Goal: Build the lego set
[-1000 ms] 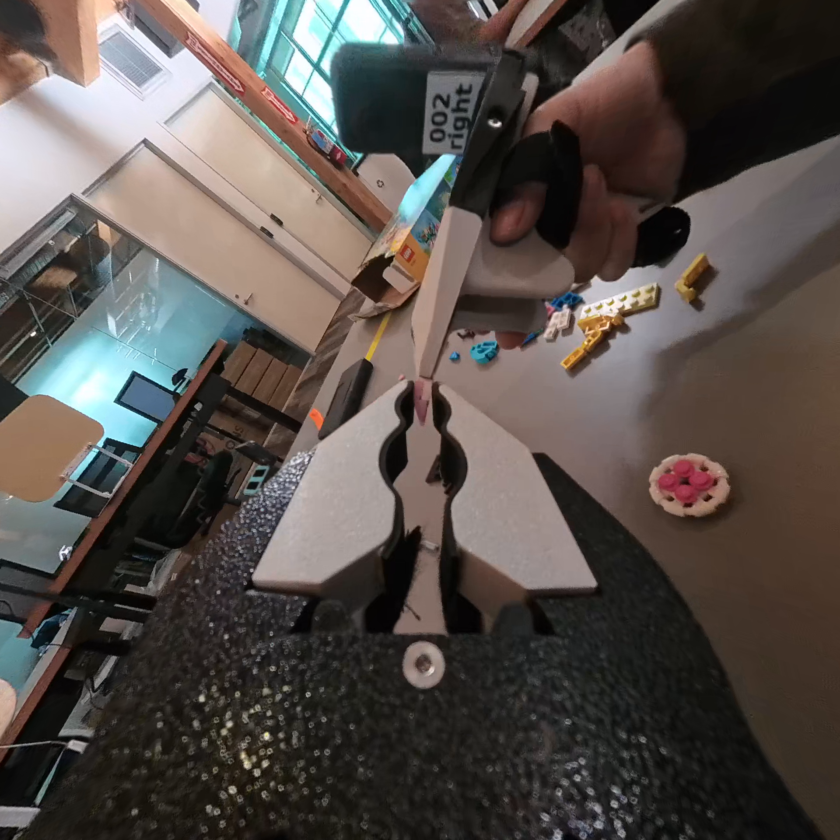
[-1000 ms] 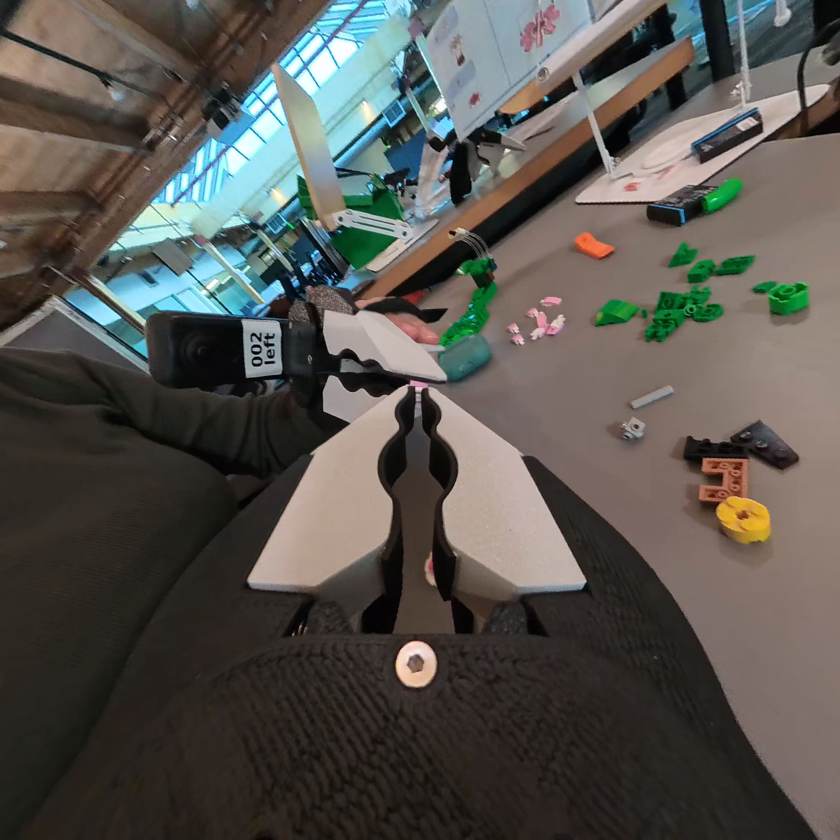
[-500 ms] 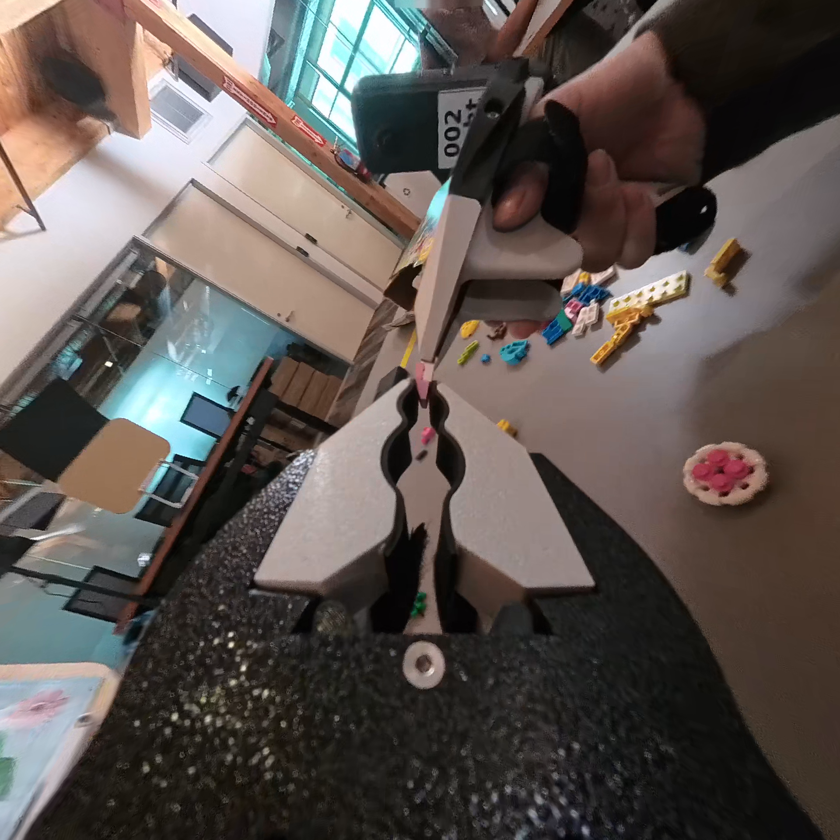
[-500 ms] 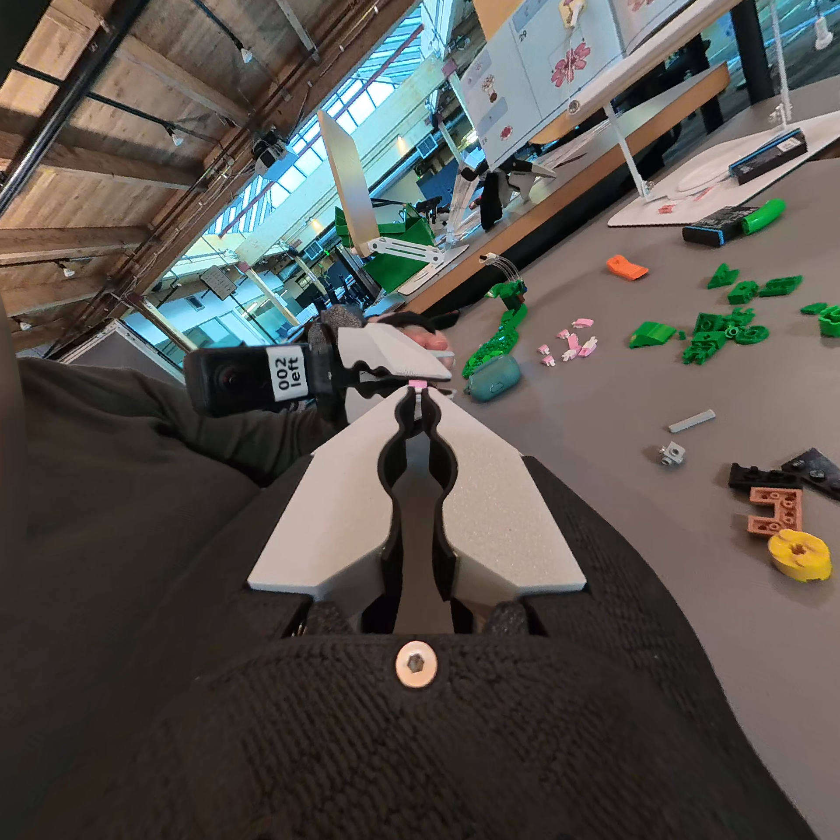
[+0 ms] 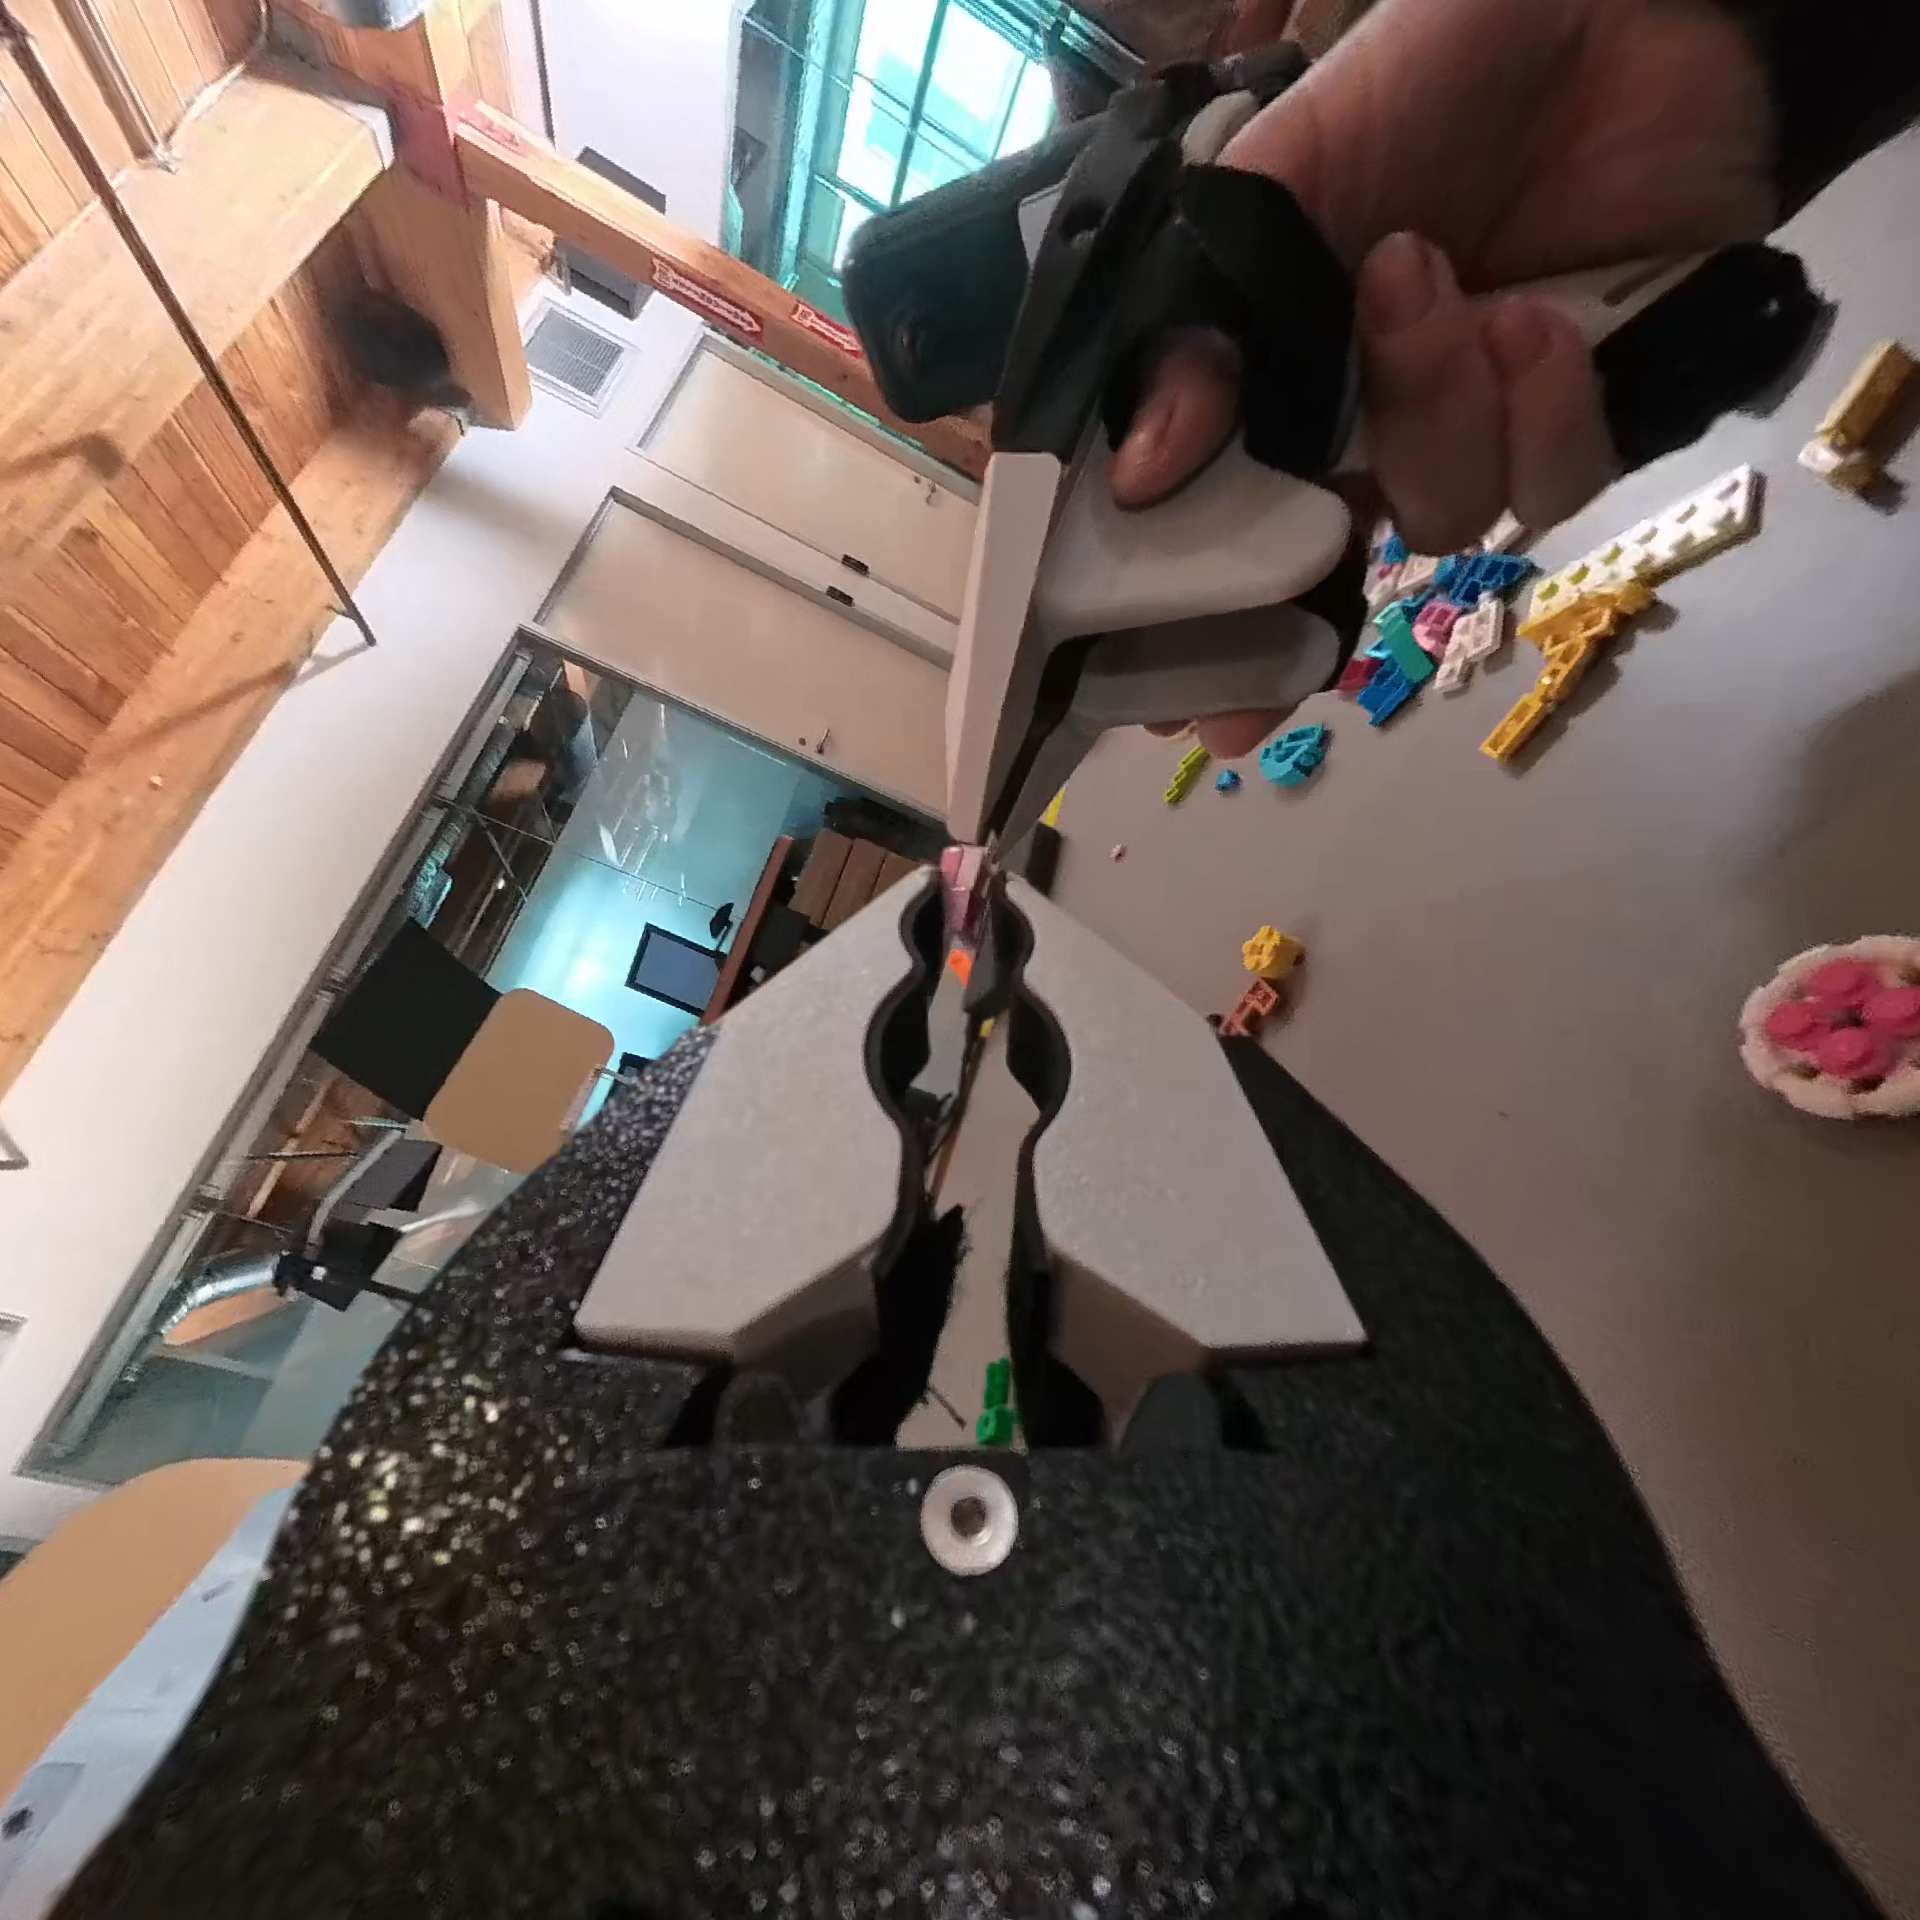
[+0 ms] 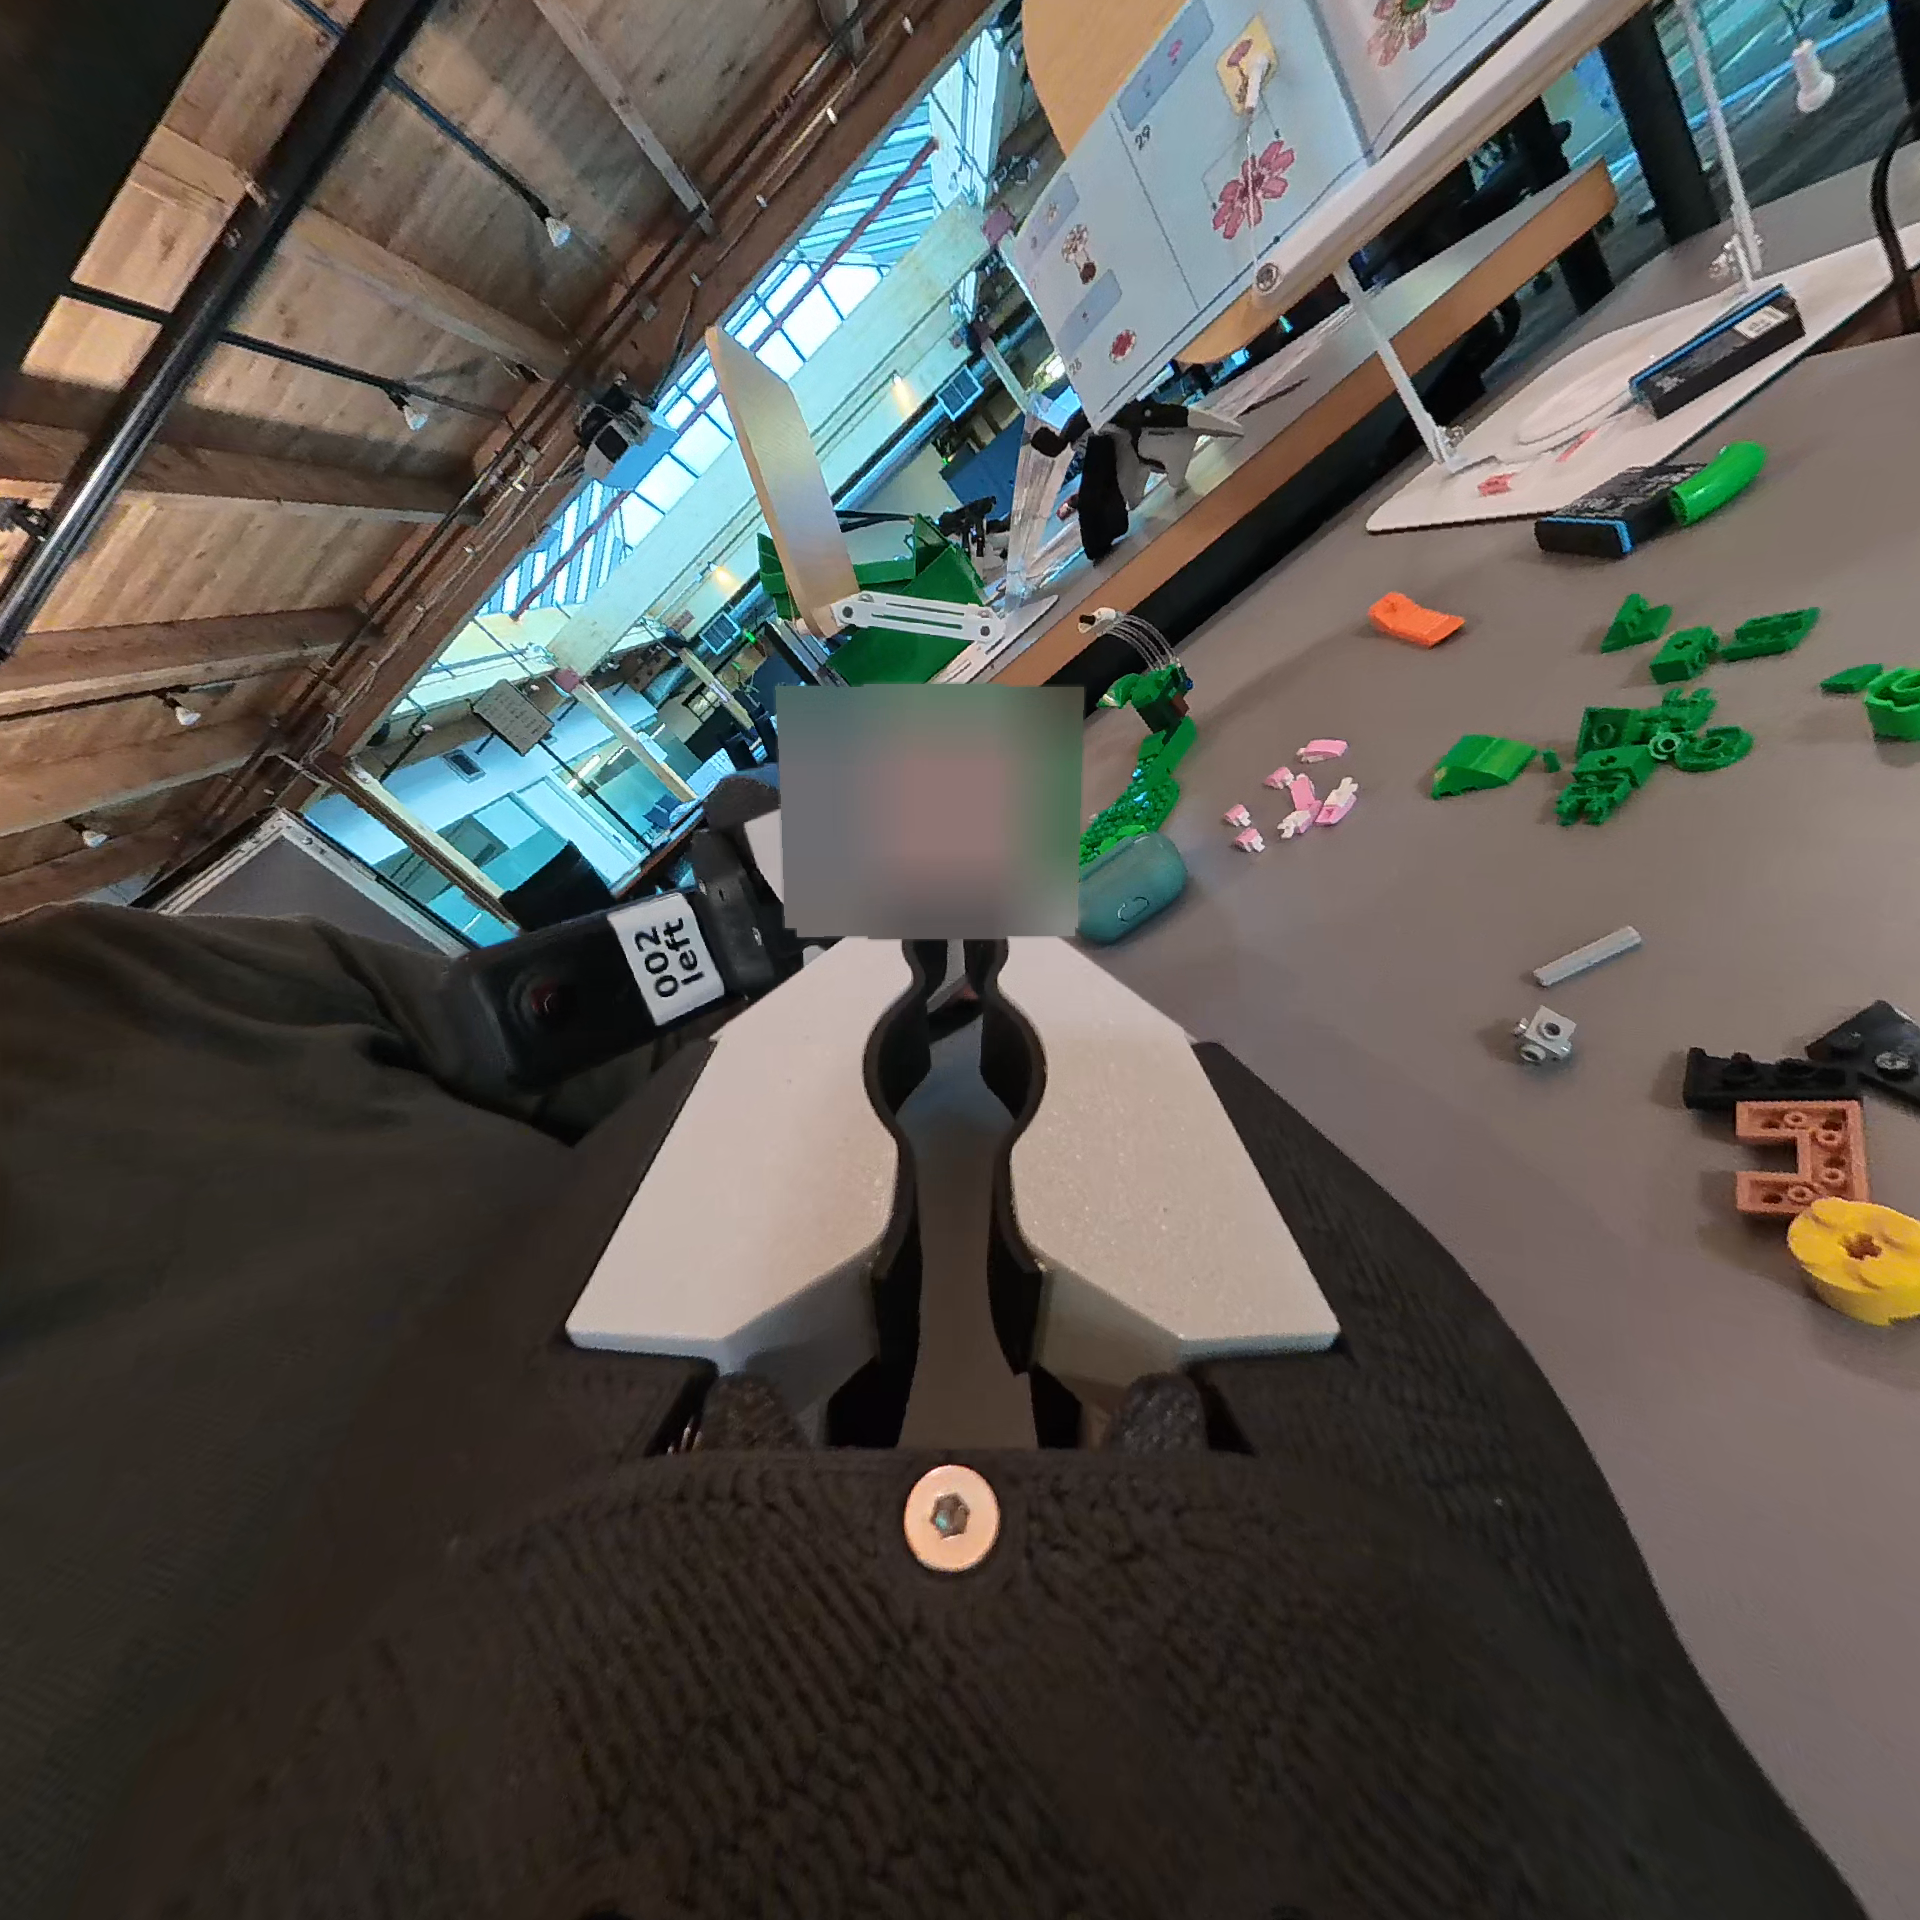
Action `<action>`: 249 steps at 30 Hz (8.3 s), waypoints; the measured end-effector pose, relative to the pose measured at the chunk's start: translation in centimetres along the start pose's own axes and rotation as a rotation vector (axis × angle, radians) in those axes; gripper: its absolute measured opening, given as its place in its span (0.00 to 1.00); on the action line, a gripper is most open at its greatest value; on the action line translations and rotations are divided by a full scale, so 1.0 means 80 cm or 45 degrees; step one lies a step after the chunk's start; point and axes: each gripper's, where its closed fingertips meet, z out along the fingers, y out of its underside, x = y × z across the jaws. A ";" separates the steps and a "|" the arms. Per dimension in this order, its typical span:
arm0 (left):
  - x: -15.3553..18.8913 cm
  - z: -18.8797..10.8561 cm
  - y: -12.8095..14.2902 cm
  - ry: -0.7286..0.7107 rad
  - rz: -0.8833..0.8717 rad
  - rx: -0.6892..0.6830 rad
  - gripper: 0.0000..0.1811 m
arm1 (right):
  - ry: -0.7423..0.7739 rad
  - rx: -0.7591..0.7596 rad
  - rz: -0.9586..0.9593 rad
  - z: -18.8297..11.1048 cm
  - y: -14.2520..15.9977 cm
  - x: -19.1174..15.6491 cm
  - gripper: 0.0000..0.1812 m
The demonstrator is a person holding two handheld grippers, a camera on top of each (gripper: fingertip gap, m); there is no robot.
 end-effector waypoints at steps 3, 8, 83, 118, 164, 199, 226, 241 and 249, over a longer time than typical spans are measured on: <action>0.004 -0.002 0.002 0.059 0.013 0.005 0.02 | 0.010 -0.015 0.000 0.001 0.003 0.002 0.00; 0.008 -0.005 0.012 0.077 0.225 -0.071 0.01 | 0.073 -0.052 -0.029 0.005 0.011 0.011 0.01; -0.147 -0.209 0.251 -0.700 -0.715 -0.112 0.16 | 1.543 0.512 -1.633 -0.091 -0.091 0.066 0.22; -0.133 -0.196 0.227 -0.613 -0.620 -0.065 0.09 | 1.560 0.680 -1.500 -0.120 -0.102 0.047 0.16; -0.142 -0.201 0.212 -0.620 -0.639 0.018 0.00 | 0.804 -0.787 -0.797 0.002 0.140 0.067 0.16; -0.170 -0.228 0.207 -0.778 -0.766 0.103 0.00 | 1.467 0.562 -1.499 -0.047 -0.083 0.071 0.00; -0.043 -0.031 0.020 -0.254 -1.091 0.486 0.00 | 1.454 0.545 -1.480 -0.048 -0.081 0.077 0.00; -0.045 -0.033 0.031 -0.261 -1.155 0.463 0.00 | 1.447 0.513 -1.464 -0.046 -0.077 0.083 0.00; -0.045 -0.034 0.032 -0.261 -1.167 0.464 0.00 | 1.406 0.462 -1.509 -0.032 -0.073 0.083 0.00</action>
